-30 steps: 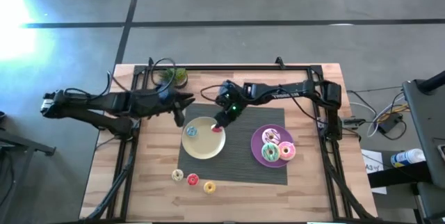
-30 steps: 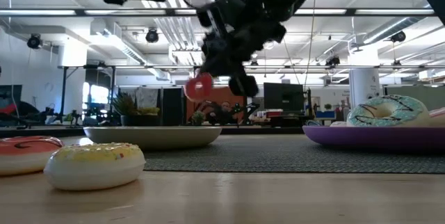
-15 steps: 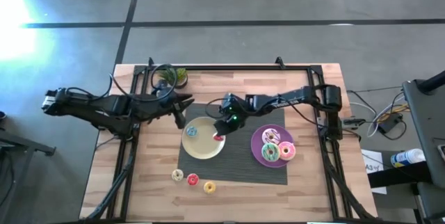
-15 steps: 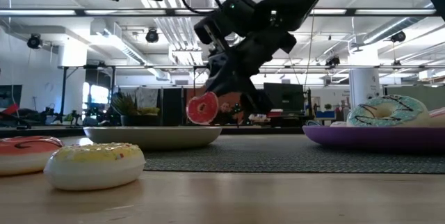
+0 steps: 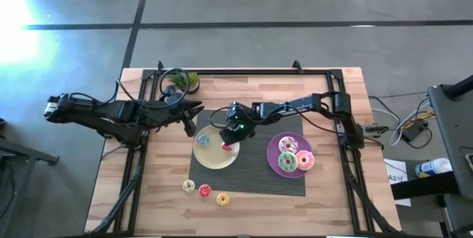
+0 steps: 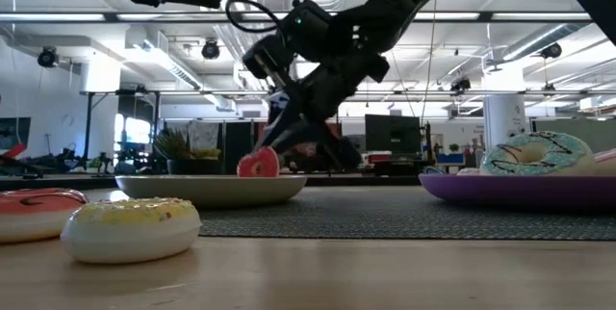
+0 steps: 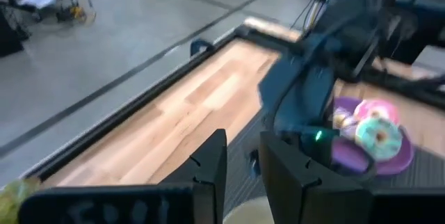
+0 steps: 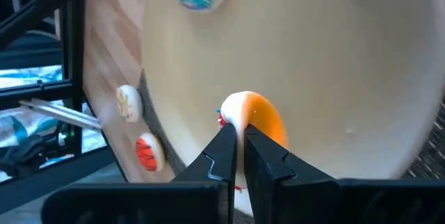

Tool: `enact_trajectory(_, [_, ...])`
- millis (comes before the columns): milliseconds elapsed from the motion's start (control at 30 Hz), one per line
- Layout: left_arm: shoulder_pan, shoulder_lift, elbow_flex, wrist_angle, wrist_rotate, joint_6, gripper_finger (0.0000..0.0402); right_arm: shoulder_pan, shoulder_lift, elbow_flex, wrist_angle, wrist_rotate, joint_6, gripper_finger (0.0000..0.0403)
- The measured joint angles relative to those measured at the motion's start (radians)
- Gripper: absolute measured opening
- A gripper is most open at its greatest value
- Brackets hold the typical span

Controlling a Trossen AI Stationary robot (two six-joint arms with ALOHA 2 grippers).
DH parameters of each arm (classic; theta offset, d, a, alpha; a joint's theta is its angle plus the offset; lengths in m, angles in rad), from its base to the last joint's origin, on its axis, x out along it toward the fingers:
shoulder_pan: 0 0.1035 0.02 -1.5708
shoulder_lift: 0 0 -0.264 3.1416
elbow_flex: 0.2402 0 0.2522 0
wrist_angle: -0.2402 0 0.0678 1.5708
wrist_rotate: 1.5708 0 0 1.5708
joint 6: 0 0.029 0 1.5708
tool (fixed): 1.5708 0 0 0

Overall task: Pick & Place donuts
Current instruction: Put the small red donut on the white plate

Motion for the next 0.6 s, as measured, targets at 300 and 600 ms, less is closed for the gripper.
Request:
enact_trajectory(300, [-0.001,-0.010,-0.001,-0.039,-0.012,-0.019,0.0060,0.000,0.016,0.068,-0.199,0.088,-0.144,0.0018])
enact_trajectory(600, [-0.001,-0.011,-0.001,-0.049,-0.017,-0.018,0.0060,0.000,0.014,0.082,-0.212,0.187,-0.212,0.0097])
